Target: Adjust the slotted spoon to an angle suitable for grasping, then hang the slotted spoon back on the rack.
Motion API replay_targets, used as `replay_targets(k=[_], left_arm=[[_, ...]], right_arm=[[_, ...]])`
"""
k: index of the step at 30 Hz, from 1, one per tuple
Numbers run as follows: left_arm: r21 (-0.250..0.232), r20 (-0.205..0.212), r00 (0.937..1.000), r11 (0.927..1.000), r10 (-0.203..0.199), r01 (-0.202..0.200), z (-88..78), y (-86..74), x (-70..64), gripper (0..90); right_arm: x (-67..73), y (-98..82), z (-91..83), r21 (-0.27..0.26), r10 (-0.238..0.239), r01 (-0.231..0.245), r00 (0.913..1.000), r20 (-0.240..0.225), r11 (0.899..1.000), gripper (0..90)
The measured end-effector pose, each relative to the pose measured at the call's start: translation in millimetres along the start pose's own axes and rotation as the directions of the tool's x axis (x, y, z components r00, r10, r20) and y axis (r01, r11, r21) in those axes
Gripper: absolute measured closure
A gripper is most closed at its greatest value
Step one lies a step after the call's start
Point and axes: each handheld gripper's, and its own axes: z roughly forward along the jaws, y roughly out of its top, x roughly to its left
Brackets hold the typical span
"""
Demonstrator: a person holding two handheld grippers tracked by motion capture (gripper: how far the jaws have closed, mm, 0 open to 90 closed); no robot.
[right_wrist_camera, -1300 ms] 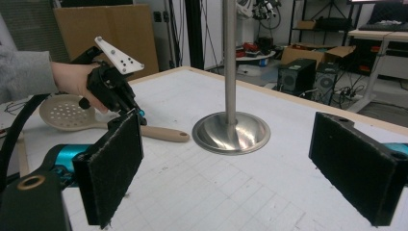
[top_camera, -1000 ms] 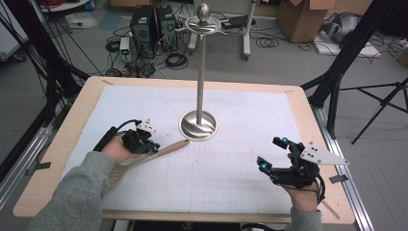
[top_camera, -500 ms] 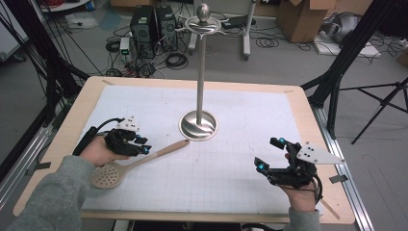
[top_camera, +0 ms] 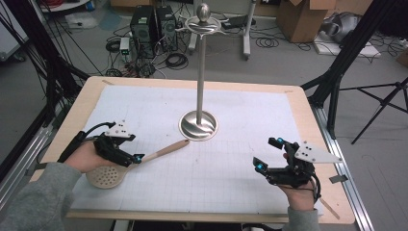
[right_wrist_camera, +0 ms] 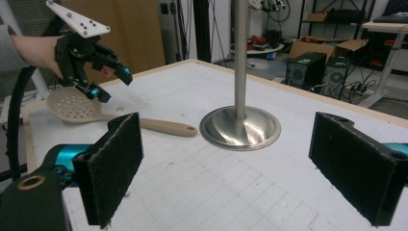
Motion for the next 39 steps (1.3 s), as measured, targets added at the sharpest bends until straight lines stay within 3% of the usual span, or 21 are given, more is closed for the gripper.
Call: replay_targets(k=[13,21,29,36,39], left_arm=[[0.054,0.012,0.9996,0.9981,0.027,-0.028,5.8,-7.3,-7.3,22.3],[0.099,0.008,0.9998,0.9949,0.019,-0.020,9.2,-14.8,-5.8,24.1],[0.108,0.002,1.0000,0.9942,-0.006,0.006,8.0,-16.5,-0.4,24.8],[0.136,0.035,0.9989,0.9901,0.031,-0.035,11.5,-14.2,-2.4,25.1],[0.139,0.046,0.9986,0.9898,0.026,-0.032,14.8,-13.1,-3.4,25.6]], right_arm=[[-3.5,1.6,12.4,0.007,0.003,-0.003,0.9999,-0.013,1.000,10.7],[-2.2,1.4,17.5,0.020,-0.004,0.005,0.9997,-0.025,1.000,10.7],[-1.9,1.7,13.9,0.008,-0.004,0.005,0.9998,-0.020,1.000,10.8],[-1.9,1.5,15.2,0.013,-0.011,0.011,0.9997,-0.023,1.000,10.8],[-2.5,0.9,14.0,0.012,-0.010,0.010,0.9997,-0.022,1.000,10.8]])
